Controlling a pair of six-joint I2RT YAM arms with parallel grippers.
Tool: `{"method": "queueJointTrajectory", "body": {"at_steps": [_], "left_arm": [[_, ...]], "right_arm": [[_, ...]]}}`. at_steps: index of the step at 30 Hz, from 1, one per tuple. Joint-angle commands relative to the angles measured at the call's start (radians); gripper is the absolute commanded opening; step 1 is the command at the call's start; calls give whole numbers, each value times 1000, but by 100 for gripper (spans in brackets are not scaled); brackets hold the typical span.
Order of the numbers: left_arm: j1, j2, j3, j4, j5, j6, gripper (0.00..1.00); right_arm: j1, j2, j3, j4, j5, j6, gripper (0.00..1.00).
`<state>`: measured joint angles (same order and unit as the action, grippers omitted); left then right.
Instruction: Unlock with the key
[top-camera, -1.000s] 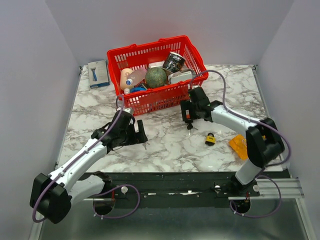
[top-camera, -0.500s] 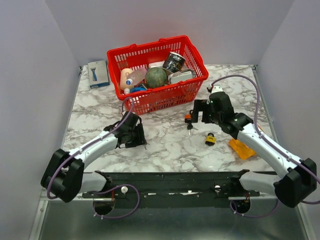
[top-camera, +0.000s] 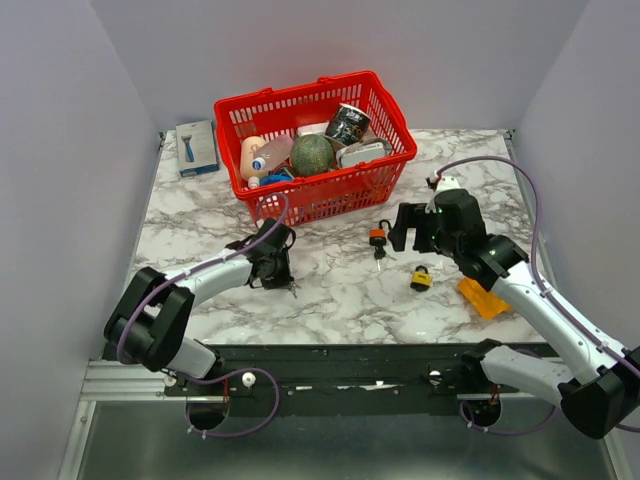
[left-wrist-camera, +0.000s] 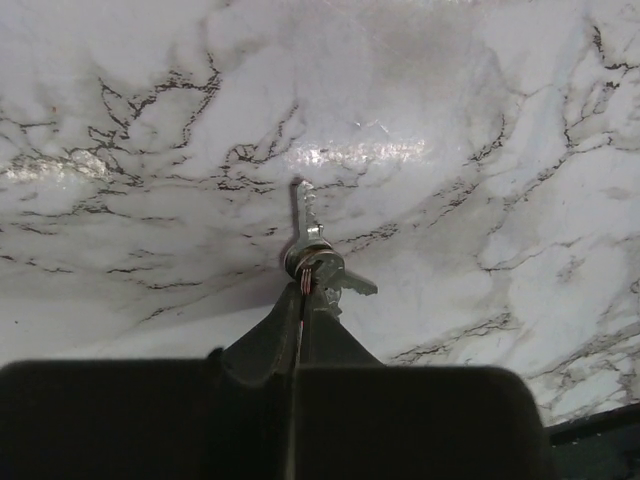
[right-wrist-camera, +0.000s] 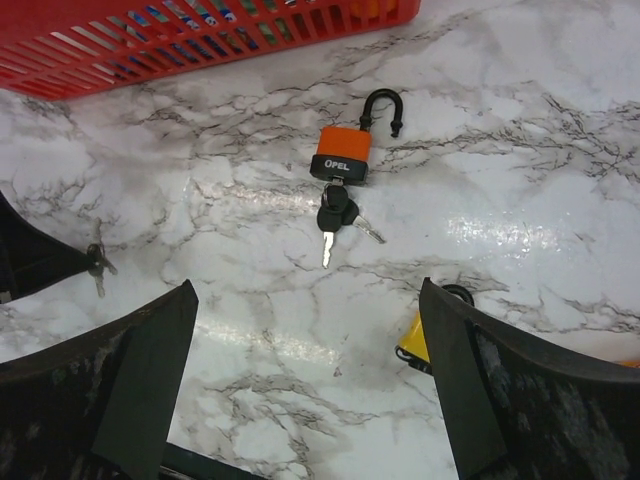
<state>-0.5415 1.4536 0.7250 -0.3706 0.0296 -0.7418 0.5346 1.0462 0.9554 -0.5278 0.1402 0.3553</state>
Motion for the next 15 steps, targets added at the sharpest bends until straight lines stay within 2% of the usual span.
{"method": "queueJointTrajectory", "body": {"at_steps": [1,4,5,7,9,10,11,13,15], "left_arm": [[-12,1,28,-2,-50,54,0],[-41,-71,25,-5,-31,99,0],[-49,-96,22,1,-30,111,0],[-61,-180,21,7,53,146,0],[-63,-232,22,33,152,180,0],[-63,-267,28,38,290,215,0],[-64,-280,36,33,355,226,0],[-69,-297,71,10,499,229,0],[-83,-297,109,-36,564,234,0]], "right_arm": [[-4,-31,-1,-41,-59,10,100],[-4,-46,19,-58,-123,-24,100],[-4,-48,29,-72,-187,-51,100],[-4,-43,58,-90,-253,-79,99],[-2,-35,89,-113,-382,-130,98],[-4,-34,98,-120,-440,-148,97],[-2,-32,108,-124,-540,-170,96],[-2,-26,134,-124,-629,-173,95],[-1,-23,147,-106,-746,-161,95]]}}
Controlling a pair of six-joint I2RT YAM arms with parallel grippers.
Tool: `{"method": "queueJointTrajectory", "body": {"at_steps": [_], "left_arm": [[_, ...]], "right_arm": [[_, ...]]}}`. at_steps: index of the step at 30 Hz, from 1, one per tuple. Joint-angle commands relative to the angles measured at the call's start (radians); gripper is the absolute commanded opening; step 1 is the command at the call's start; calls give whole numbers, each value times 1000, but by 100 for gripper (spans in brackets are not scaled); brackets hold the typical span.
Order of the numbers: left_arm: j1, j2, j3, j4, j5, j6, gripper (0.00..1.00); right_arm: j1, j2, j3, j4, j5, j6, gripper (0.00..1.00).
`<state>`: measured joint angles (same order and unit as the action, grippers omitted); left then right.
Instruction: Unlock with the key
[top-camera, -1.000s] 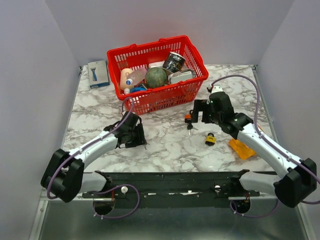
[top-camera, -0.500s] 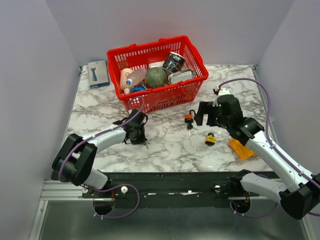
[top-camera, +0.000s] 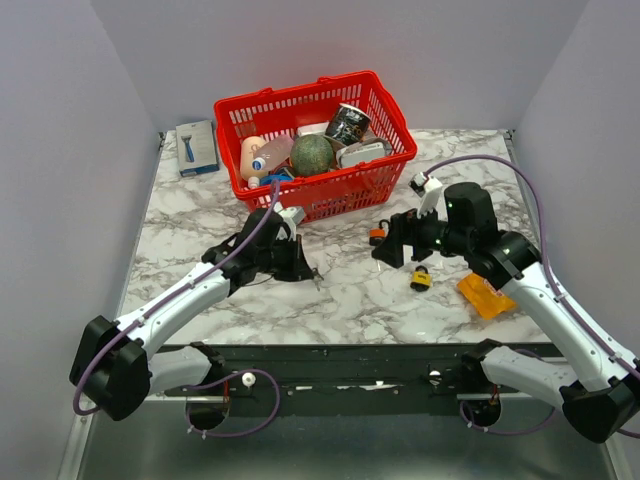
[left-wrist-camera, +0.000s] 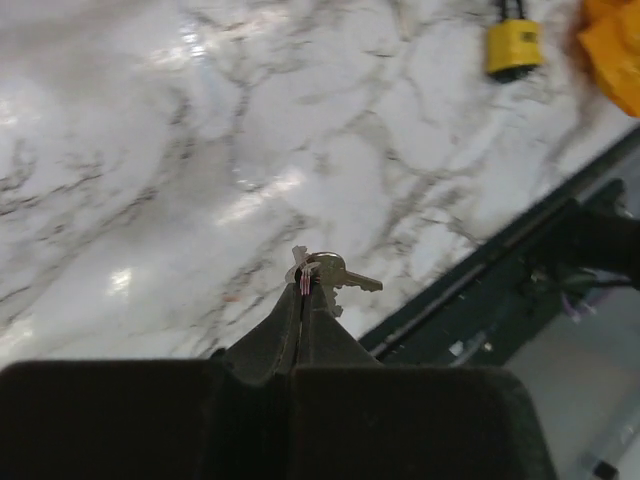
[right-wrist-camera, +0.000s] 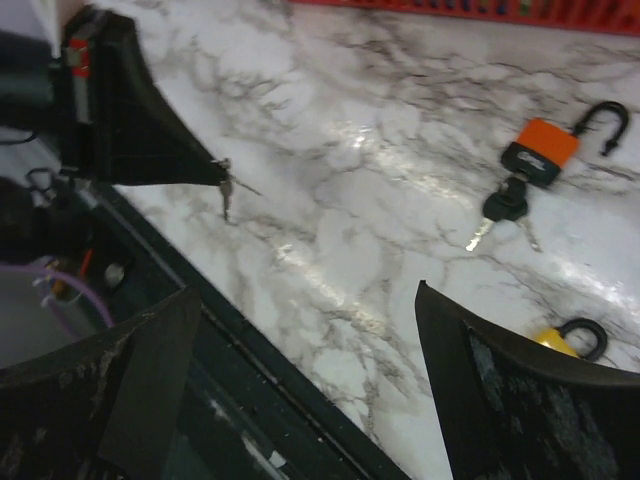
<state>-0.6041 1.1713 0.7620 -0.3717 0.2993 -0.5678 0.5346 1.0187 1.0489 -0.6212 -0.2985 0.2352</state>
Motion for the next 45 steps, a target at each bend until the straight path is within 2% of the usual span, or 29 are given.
{"method": "queueJointTrajectory", "body": {"at_steps": [1,3,7,15,17,23,34,43,45], "left_arm": [[-29,-13,86,-54,311,65,0],[-65,-13,137,-116,322,82,0],[-109,-9,210,-157,308,75,0],[-157,8,304,-156,270,71,0],[-160,10,312,-157,261,74,0],[-171,14,333,-151,248,80,0],[-181,10,326,-125,239,75,0],[-183,-13,309,-90,210,57,0],[-184,-15,303,-73,204,46,0]], "right_arm": [[-1,9,62,0,-338,-33,95],[2,17,65,35,-418,-13,93],[36,55,69,54,-445,-5,90],[71,129,40,89,-527,36,73],[73,133,30,104,-542,50,67],[73,176,25,117,-587,61,55],[73,239,20,117,-564,67,50],[73,279,34,121,-657,70,40],[73,284,34,127,-683,76,32]]}}
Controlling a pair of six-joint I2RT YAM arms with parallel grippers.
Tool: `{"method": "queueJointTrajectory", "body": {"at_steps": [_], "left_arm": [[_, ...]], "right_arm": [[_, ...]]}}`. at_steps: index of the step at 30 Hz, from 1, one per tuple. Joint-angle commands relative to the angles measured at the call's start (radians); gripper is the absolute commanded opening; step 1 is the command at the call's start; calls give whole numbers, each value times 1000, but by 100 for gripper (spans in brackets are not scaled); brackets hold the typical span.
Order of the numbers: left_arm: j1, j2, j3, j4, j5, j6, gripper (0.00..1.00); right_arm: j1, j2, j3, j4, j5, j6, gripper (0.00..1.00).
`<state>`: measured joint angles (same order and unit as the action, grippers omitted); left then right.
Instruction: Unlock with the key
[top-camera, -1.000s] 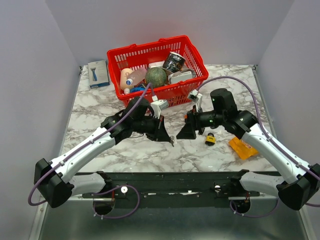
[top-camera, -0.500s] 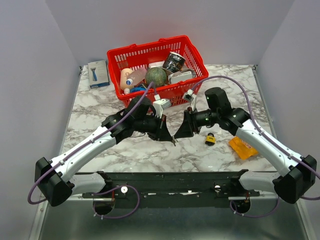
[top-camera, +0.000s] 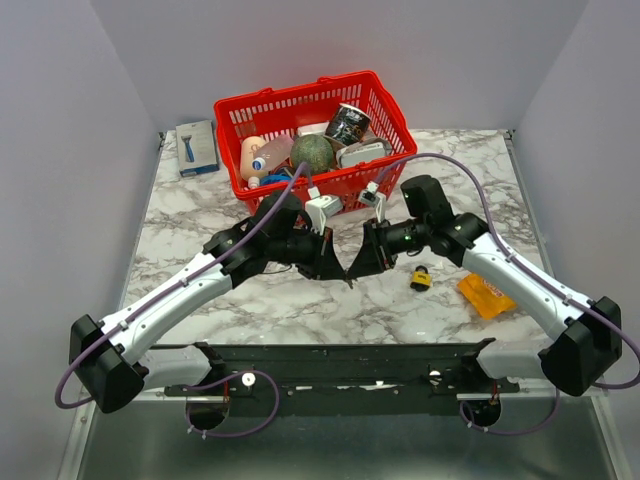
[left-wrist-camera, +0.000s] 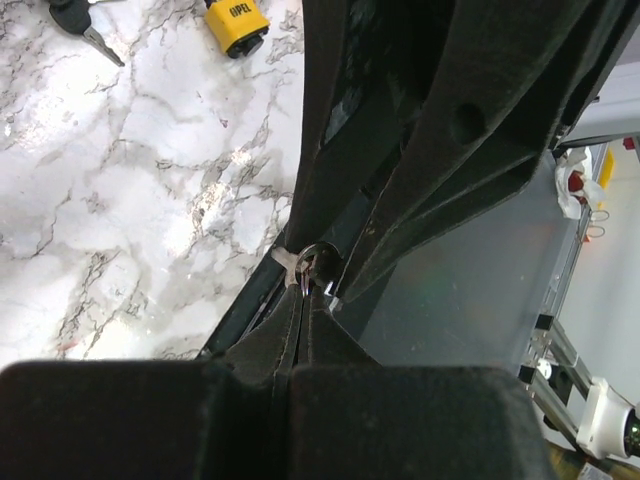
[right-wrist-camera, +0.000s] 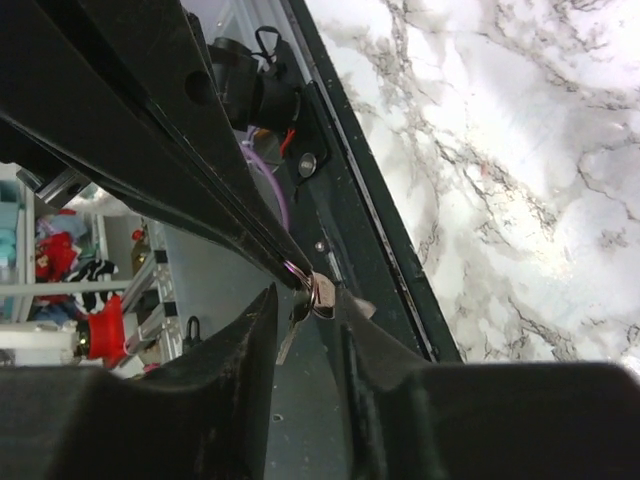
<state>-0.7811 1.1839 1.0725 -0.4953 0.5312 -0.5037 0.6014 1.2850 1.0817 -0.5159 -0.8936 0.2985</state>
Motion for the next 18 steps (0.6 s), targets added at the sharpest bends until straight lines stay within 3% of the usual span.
{"method": "queueJointTrajectory", "body": {"at_steps": [1,3,4,5,6,7,10,14,18], "left_arm": [[-9,-30,-12,54,-31,-21,0],[-10,-40,-17,64,-45,-27,0],[-10,-40,-19,67,-53,-30,0],[-10,-44,-17,67,-63,-35,8],[-10,-47,-17,63,-86,-39,21],[-10,-50,-14,60,-102,-39,50],[-12,-72,-9,34,-175,-38,77],[-10,-118,-16,56,-200,-55,85],[-10,-106,-36,107,-111,-94,81]], "right_arm": [[6,20,3,24,-97,14,28],[6,25,7,25,-110,25,6],[6,25,9,24,-108,31,1],[6,24,11,24,-105,40,1],[6,23,14,21,-88,59,1],[6,23,17,19,-81,68,1],[6,19,40,-16,-70,68,1],[6,7,70,-110,-41,21,1],[6,-1,107,-200,-54,-59,1]]}}
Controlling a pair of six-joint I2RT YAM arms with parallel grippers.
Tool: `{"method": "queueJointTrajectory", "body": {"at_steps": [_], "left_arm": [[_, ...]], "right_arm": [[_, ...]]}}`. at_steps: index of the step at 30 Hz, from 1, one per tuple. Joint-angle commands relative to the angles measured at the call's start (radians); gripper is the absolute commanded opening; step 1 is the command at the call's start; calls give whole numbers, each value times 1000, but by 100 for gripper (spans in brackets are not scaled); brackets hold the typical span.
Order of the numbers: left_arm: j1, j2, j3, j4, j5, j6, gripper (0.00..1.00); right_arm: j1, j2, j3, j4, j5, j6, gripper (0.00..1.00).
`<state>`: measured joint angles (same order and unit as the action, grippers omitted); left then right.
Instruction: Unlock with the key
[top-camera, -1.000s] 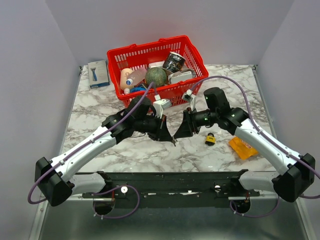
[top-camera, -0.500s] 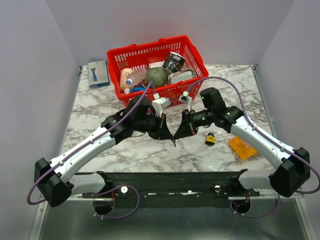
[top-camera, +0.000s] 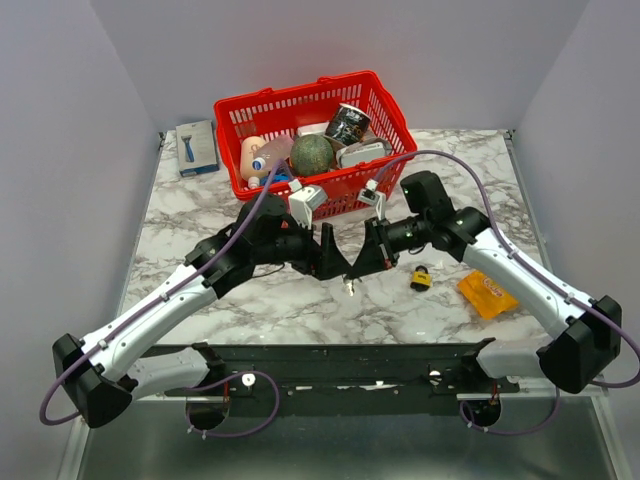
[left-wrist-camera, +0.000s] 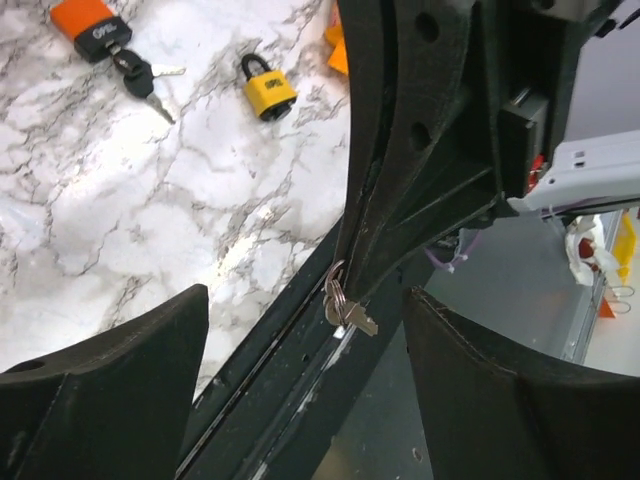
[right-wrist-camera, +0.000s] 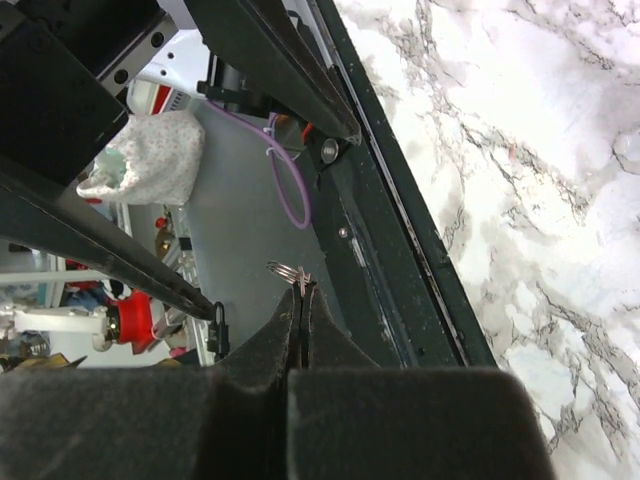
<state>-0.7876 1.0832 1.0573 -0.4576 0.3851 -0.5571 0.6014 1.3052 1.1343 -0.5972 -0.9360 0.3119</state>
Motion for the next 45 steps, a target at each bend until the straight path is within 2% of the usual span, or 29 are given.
{"method": "queueJointTrajectory", "body": {"at_steps": [1,4,6,7,8,12,17,29,40,45], "left_arm": [[-4,1,-28,77,52,-47,74],[-4,17,-37,94,113,-78,67],[-4,0,-45,102,123,-99,72],[-5,-9,-54,106,118,-109,80],[-4,-31,-60,117,109,-118,83],[-5,-58,-103,198,116,-199,86],[-4,-37,-108,238,118,-254,79],[-4,7,-112,307,155,-297,47],[-1,1,-117,290,83,-306,48],[11,-5,-117,277,35,-313,45]], "right_arm": [[6,-27,55,-127,-18,-77,1],[6,-43,61,-145,2,-80,1],[5,-61,68,-145,61,-56,1],[5,-67,74,-145,77,-50,1],[6,-79,81,-138,94,-43,1],[5,-130,79,-12,234,88,1],[5,-172,36,175,350,225,1],[5,-179,24,192,381,239,1],[5,-169,16,194,362,231,1],[5,-165,18,195,353,225,1]]}}
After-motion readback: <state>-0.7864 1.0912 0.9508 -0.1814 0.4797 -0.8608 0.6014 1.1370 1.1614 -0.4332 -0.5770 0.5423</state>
